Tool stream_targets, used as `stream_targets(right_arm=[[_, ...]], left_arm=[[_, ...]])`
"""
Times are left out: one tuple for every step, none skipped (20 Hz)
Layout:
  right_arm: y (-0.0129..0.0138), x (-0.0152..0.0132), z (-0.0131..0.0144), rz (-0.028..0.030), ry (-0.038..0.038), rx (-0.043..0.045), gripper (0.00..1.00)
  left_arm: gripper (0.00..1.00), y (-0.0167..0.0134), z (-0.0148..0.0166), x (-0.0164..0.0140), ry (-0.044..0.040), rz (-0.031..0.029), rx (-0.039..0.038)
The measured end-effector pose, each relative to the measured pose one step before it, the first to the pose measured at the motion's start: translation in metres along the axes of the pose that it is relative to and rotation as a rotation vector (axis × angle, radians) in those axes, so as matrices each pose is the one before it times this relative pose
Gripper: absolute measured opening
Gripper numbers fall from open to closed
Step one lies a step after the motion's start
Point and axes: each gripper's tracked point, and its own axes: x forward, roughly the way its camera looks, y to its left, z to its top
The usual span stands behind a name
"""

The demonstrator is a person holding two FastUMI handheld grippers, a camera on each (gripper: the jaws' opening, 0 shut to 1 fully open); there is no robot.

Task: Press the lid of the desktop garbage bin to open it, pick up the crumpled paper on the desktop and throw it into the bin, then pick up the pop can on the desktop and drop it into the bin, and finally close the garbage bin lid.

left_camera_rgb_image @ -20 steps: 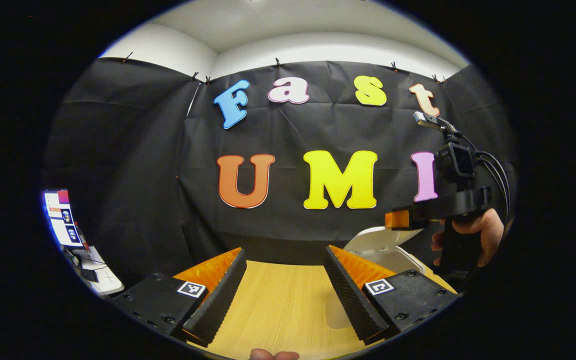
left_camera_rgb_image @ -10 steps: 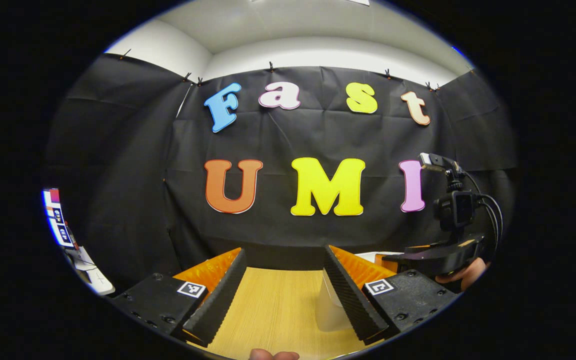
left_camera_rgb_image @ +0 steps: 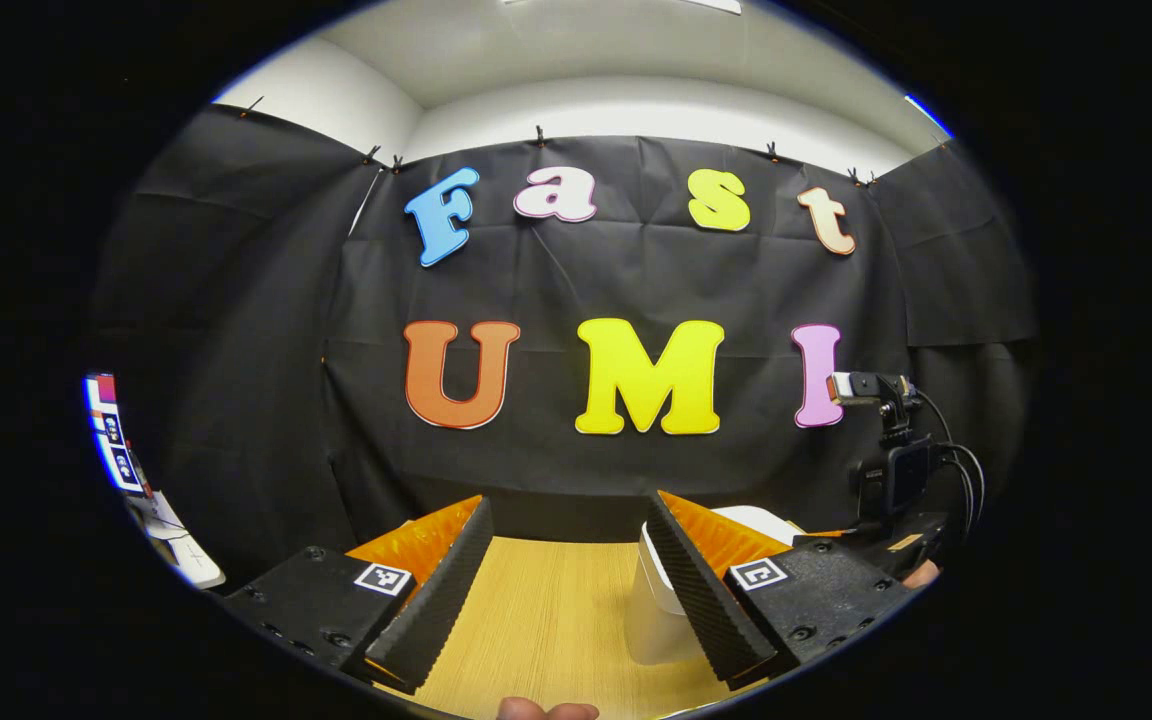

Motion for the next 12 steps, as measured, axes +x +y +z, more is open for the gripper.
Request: stream_targets(right_arm=[[-0.00028,-0.00019,-0.00275,-0.00111,0.00994,-0.00124,0.94],[0.00049,-0.00043,-0.00185,0.00031,0.00334,-0.00443,0.97],[-0.00004,-0.00016,0.00163,-0.00064,-0.00721,-0.00343,0.97],[-0.00019,0.00146,-0.00122,0.00152,0.00288,-0.00401,0.97],[0.00040,0.00030,-0.00048,0.00198,-0.00232,-0.00362,0.98],[-0.00015,-0.00014,-0.00002,0.00192,-0.00319,-0.00353,0.98],[-0.00010,0.00036,-0.00023,0.00263,-0.00151,-0.00023,0.98],[-0.00009,0.00034,-0.00051,0.00628,-0.00713,0.00174,0.98],[0.00043,0.00155,-0.00257,0.00729,0.00162,0.00286,0.98],[0.00028,0.00013,-0.00217,0.00425,0.00214,0.00079,0.96],[-0.00028,0.00028,0.00072,-0.00115,-0.00498,-0.00320,0.96],[-0.00005,0.00093,-0.00262,-0.00492,0.00480,-0.01465,0.99]], left_arm=[[0.99,0.00018,-0.00169,0.00001,0.00672,-0.00024,0.00017],[0.99,-0.00084,-0.00118,-0.00068,0.00195,-0.00080,-0.00055],[0.99,-0.00049,0.00052,-0.00002,-0.00160,-0.00054,0.00000],[0.99,-0.00049,0.00115,-0.00057,-0.00140,-0.00008,0.00034],[0.99,-0.00047,-0.00055,0.00072,0.00244,-0.00137,-0.00035],[0.99,-0.00213,-0.00149,0.00098,0.00105,-0.00463,-0.00127],[0.99,-0.00230,-0.00197,0.00059,0.00427,-0.00591,-0.00226],[0.99,-0.00271,-0.00257,0.00074,0.00662,-0.00755,-0.00439],[0.99,-0.00225,-0.00282,0.00061,0.00722,-0.00334,-0.00116],[1.00,-0.00157,-0.00195,0.00062,0.00497,-0.00339,0.00177],[0.99,-0.00184,-0.00064,-0.00004,0.00274,-0.00639,0.00193],[1.00,-0.00348,-0.00055,0.00042,0.00182,-0.00643,0.00138]])
